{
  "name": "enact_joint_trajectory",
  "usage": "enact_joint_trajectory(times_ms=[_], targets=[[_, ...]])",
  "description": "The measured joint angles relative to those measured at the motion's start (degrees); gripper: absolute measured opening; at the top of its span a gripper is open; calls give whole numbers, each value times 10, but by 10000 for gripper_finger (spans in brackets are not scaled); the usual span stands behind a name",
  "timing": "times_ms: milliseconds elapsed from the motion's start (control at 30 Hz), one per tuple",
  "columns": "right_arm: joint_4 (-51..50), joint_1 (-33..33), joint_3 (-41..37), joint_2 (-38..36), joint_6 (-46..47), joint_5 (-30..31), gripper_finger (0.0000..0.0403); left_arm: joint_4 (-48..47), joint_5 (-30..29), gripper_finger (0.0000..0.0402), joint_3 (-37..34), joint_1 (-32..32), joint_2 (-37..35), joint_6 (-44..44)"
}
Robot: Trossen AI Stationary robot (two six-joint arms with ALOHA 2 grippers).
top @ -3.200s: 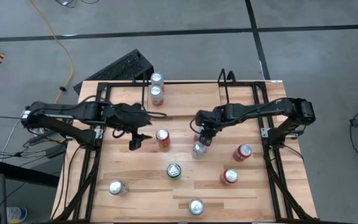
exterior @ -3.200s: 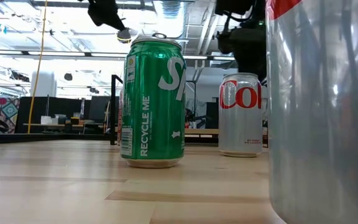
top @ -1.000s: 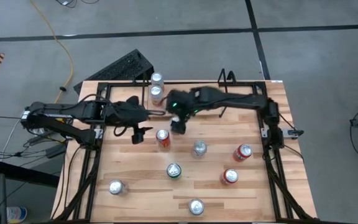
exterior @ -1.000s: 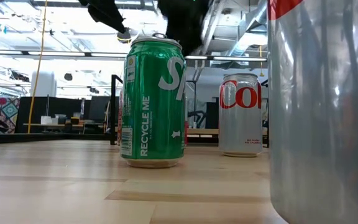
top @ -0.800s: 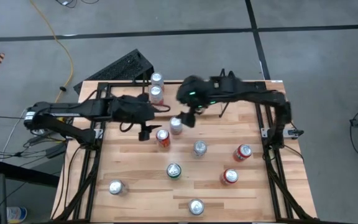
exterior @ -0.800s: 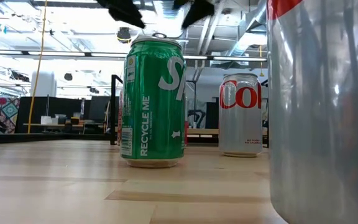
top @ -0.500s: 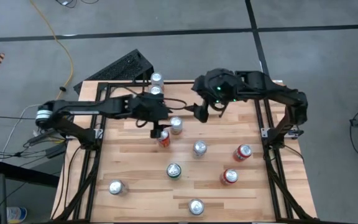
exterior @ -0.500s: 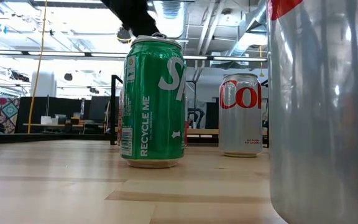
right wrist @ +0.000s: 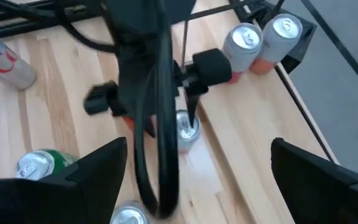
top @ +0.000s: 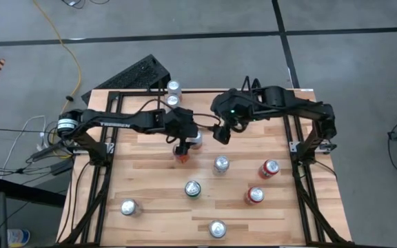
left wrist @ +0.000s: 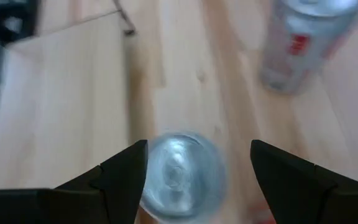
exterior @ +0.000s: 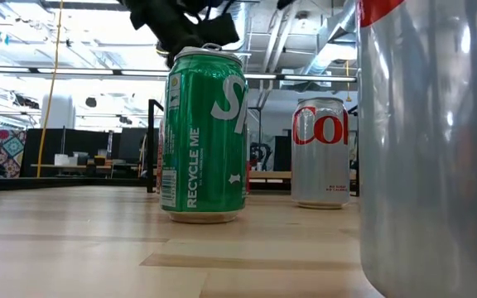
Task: Place canned beverage on shelf
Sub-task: Put the white orange soda can on the shelf aligned with the other white orange soda cans
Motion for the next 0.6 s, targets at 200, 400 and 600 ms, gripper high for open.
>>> enact_joint_trajectory(times_ms=[200, 400, 600], targets=[[-4, 1, 0, 3, 1, -1, 369, -7, -21, 268, 0, 3, 7, 14], [-3, 2, 0, 0, 0, -1, 369, -1, 12, 268, 1, 13, 17, 17], [-7, 2, 0, 0, 0, -2, 369, -6, 21, 268, 0, 20, 24, 24]])
